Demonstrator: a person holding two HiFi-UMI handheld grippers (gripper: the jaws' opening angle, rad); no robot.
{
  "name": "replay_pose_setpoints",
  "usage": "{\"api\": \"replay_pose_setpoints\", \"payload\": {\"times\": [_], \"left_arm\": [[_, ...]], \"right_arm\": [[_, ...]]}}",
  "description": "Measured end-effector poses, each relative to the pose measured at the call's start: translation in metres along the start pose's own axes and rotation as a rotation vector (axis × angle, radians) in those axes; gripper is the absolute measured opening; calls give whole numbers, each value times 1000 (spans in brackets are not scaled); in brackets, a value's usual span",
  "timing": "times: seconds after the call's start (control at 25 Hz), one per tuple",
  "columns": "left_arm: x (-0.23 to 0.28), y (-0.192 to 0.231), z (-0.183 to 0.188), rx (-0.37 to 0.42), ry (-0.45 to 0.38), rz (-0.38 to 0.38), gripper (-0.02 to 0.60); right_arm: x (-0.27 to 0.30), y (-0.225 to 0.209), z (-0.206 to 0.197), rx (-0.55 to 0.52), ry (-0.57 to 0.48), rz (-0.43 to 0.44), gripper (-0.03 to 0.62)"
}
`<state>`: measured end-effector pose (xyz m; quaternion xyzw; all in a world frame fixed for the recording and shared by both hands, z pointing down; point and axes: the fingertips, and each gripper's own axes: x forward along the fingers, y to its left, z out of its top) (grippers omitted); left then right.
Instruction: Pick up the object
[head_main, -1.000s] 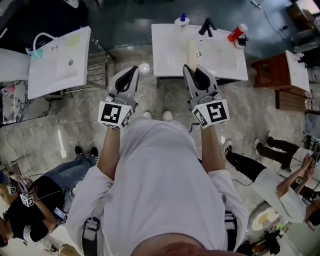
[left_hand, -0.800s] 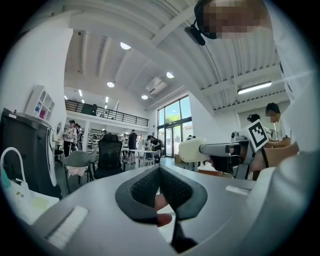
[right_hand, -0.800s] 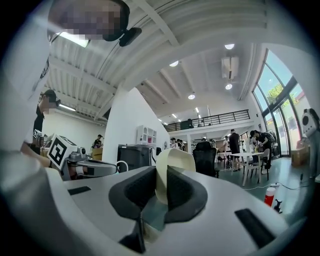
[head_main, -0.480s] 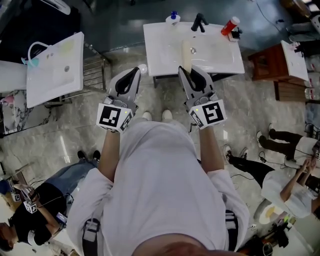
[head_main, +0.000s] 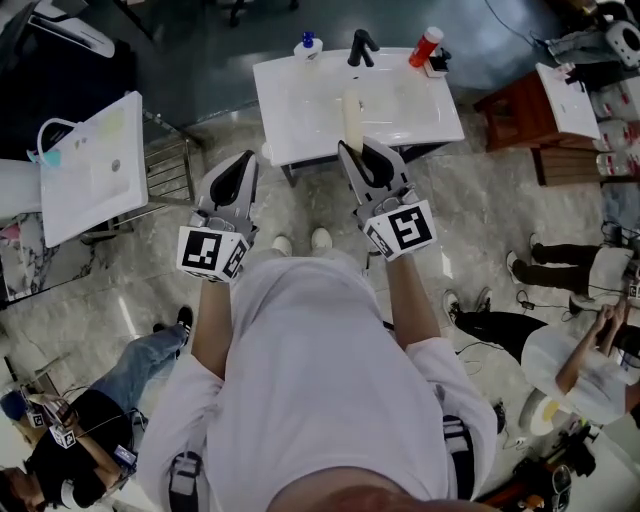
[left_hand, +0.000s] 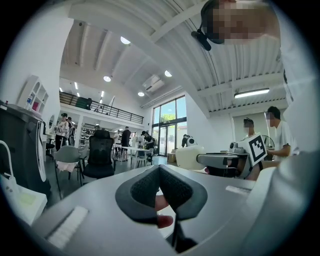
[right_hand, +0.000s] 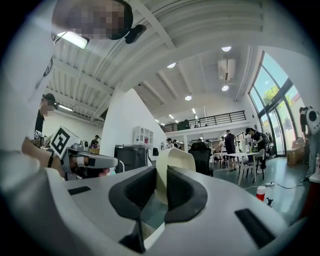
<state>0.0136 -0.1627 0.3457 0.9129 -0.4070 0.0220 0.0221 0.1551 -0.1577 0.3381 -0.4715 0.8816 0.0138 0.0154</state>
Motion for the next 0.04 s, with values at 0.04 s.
{"api": "replay_pose_setpoints", "payload": {"times": [0.04], "left_arm": [[2,-2,2,4,-1,2,-2]], "right_arm": [[-2,-3,1,2,-4,-1,52]]}}
